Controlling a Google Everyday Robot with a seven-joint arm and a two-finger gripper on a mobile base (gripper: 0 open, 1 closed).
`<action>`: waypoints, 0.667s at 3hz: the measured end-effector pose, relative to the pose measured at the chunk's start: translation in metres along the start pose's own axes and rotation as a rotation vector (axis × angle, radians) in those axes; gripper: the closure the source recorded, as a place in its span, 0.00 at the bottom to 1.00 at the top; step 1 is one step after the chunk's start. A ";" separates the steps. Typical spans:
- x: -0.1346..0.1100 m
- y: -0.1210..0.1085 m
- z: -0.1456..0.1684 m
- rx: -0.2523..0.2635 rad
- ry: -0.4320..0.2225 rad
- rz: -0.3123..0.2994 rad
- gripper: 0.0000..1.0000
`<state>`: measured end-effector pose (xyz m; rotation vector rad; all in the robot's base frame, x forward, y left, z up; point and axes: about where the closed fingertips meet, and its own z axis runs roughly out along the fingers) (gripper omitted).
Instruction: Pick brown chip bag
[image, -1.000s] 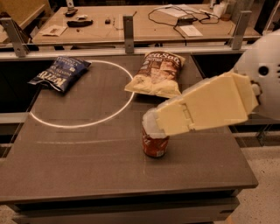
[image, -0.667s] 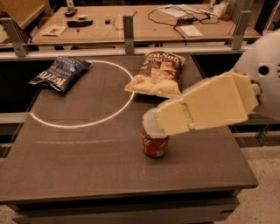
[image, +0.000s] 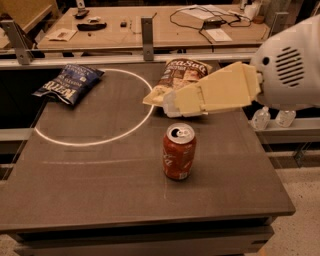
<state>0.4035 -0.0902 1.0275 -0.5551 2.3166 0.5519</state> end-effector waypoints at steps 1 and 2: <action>-0.012 -0.046 0.025 0.071 -0.008 0.073 0.00; -0.017 -0.094 0.052 0.127 0.005 0.115 0.00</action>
Offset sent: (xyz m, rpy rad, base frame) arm 0.1412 -0.0796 -0.0846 -0.0581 0.0681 -0.2478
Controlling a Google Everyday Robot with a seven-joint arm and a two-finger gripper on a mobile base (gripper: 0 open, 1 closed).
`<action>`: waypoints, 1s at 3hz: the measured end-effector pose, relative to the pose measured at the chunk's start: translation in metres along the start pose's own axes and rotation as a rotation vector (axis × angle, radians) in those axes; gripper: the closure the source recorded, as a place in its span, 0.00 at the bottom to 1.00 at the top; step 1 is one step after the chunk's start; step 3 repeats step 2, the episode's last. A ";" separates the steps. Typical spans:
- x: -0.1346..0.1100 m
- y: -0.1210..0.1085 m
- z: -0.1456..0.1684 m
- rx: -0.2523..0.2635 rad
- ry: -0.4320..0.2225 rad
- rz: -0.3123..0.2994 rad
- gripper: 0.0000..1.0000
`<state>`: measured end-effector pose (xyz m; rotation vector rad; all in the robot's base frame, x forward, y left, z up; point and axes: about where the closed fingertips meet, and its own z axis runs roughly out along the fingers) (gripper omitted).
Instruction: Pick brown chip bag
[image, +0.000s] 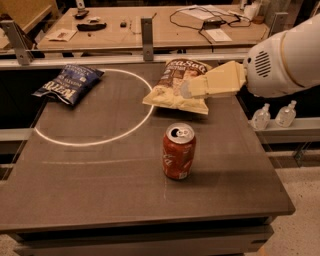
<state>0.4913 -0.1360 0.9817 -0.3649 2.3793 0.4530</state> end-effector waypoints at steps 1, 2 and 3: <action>-0.012 -0.037 0.029 0.029 0.008 0.063 0.00; -0.019 -0.063 0.059 0.047 0.023 0.130 0.00; -0.019 -0.063 0.059 0.047 0.023 0.130 0.00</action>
Offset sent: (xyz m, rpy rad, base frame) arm 0.1154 -0.0442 -0.0752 0.0633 0.1273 -0.2004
